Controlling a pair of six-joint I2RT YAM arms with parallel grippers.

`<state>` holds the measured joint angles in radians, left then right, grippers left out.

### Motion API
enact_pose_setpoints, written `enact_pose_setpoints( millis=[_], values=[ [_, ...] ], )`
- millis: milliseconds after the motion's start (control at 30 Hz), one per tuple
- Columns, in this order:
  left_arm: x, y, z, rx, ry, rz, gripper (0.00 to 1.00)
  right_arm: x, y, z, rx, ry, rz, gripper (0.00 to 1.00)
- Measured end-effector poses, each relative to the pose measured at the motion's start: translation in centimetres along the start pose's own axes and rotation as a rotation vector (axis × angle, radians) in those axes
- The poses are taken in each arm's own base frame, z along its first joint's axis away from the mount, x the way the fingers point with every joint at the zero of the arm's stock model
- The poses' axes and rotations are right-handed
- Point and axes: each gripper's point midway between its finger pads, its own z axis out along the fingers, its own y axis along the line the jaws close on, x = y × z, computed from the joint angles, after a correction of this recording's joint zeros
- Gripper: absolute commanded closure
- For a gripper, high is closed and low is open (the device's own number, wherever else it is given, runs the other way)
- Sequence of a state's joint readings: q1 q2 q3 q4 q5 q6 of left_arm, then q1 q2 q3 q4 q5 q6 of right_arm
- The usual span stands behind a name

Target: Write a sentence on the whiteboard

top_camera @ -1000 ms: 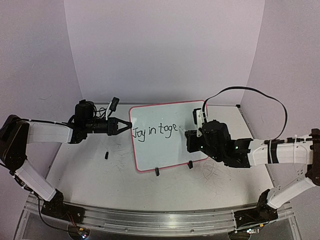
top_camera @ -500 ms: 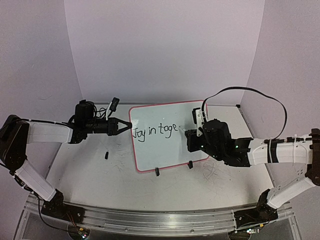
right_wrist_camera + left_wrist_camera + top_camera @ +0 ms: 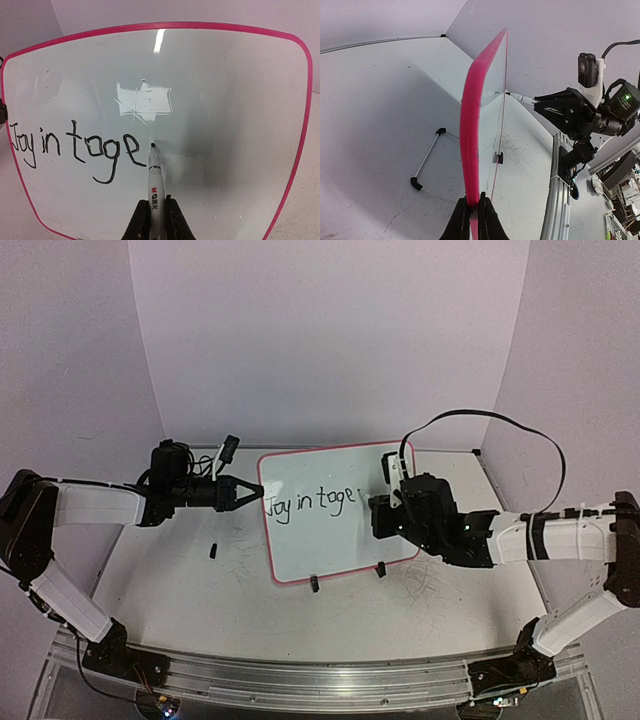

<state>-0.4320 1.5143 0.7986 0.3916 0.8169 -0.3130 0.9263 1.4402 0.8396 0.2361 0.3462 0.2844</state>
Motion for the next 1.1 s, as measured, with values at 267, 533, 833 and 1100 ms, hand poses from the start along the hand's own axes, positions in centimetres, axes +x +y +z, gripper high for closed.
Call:
enact_pose_setpoints(
  millis=[267, 533, 833, 1100],
  values=[
    [0.0, 0.0, 0.0, 0.000, 0.000, 0.000, 1.00, -1.4, 0.1, 0.2, 0.005, -0.034, 0.009, 1.00],
    [0.0, 0.0, 0.0, -0.001, 0.000, 0.000, 1.00, -1.0, 0.0, 0.9, 0.021, -0.026, 0.007, 1.00],
    [0.0, 0.0, 0.0, -0.001, 0.000, 0.000, 1.00, -0.9, -0.1, 1.0, 0.024, -0.024, 0.032, 1.00],
    [0.0, 0.0, 0.0, -0.001, 0.000, 0.000, 1.00, -0.5, -0.1, 1.0, 0.018, -0.007, 0.061, 1.00]
  ],
)
